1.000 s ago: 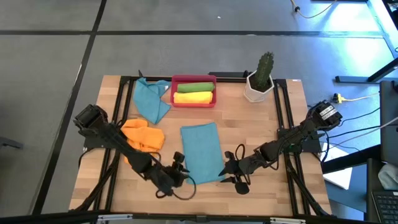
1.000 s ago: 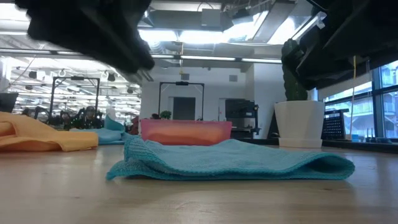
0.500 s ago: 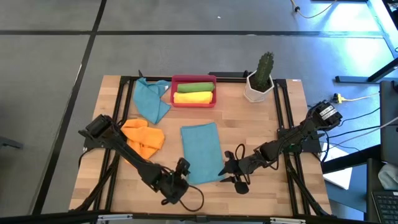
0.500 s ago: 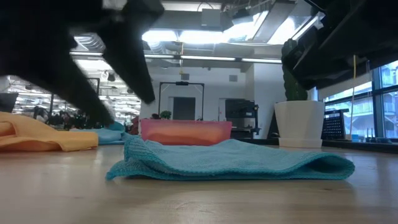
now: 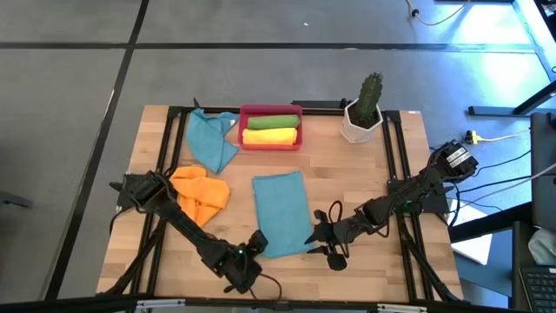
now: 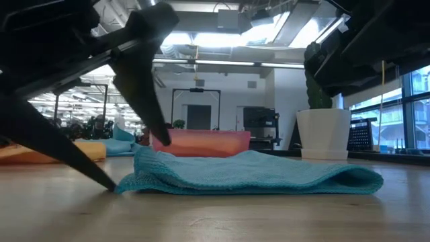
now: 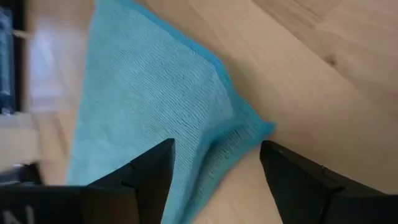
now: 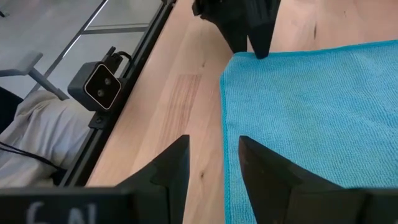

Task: Roll microfiber towels into tight, uniform cylinder then place into a basket
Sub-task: Roll the bottom blue towel

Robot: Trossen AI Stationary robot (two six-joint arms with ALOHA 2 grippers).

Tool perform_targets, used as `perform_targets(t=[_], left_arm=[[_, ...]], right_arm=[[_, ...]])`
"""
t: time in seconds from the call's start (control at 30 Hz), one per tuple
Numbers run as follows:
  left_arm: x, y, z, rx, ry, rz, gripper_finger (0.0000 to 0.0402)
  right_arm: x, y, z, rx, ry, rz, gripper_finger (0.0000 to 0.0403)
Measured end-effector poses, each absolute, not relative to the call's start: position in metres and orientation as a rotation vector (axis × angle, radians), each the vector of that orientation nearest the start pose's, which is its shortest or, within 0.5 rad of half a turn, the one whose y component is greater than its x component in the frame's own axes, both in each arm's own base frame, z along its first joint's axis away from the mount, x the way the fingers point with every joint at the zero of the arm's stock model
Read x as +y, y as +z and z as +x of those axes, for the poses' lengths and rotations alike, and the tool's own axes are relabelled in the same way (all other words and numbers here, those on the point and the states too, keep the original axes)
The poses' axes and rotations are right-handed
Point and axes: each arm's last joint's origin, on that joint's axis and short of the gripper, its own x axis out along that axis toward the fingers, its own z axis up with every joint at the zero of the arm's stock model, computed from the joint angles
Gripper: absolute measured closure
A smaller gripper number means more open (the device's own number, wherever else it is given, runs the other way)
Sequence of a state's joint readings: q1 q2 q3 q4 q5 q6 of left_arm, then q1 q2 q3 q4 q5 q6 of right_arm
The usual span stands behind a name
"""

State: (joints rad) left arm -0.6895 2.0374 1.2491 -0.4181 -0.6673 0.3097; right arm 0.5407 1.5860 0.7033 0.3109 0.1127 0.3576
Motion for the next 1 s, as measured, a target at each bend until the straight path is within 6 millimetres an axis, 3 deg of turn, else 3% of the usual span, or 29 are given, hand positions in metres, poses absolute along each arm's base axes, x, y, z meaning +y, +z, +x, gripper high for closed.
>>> perform_targets(t=[0.47, 1.0], left_arm=[[-0.2402, 0.1237, 0.3099, 0.881, -0.176, 1.090, 0.0169], [-0.2388, 0.1276, 0.3148, 0.825, -0.056, 1.107, 0.0179]], right_arm=[[0.1554, 0.1640, 0.2649, 0.611, 0.312, 0.158, 0.0263], [0.1554, 0.1640, 0.2649, 0.611, 0.312, 0.158, 0.0263]])
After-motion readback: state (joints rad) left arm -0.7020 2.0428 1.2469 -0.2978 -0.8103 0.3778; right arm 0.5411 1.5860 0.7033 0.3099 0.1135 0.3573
